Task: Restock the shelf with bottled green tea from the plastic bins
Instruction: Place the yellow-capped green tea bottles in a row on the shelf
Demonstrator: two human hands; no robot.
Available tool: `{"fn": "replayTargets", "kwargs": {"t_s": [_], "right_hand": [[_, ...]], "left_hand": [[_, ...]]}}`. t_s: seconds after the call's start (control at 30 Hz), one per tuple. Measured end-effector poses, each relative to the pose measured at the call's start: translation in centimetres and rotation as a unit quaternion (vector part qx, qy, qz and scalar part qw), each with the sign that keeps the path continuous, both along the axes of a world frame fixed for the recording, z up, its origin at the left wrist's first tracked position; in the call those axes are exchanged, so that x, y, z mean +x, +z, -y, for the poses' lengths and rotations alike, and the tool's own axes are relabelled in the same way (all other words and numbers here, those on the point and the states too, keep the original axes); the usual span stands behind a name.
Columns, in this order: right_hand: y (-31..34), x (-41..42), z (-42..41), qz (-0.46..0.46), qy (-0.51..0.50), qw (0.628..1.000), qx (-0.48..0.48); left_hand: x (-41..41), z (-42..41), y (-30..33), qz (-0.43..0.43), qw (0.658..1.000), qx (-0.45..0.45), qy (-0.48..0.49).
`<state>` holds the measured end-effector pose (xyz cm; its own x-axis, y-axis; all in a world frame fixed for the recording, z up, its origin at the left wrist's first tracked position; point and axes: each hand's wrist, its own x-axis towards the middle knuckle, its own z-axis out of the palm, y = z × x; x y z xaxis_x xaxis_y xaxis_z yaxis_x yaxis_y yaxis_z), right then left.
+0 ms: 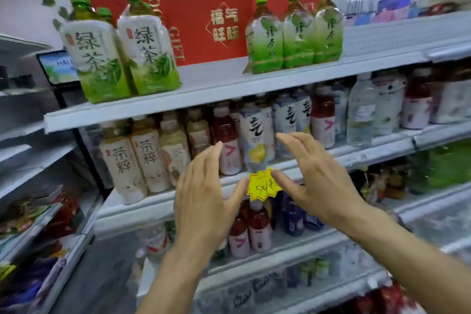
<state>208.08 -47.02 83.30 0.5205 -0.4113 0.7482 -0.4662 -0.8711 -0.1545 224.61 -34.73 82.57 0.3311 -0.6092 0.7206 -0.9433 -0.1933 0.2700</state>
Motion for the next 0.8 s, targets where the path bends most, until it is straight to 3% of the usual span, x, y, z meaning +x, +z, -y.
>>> {"fn": "replayTargets", "kwargs": {"t_s": [0.2, 0.47, 0.8], "right_hand": [[-5.8, -18.0, 2.6, -0.103, -0.102, 0.989, 0.025], [-12.8, -40.4, 6.4, -0.168, -0.212, 0.948, 0.168], [-18.3, -56.9, 15.8, -0.187, -0.312, 0.888, 0.283]], "left_hand": [[-14.8, 5.5, -6.1, 0.021, 0.993, 0.099, -0.062], [-33.4, 13.4, -13.5, -0.051, 0.962, 0.219, -0.157], [-48.4, 26.3, -18.5, -0.042, 0.915, 0.314, -0.249]]}}
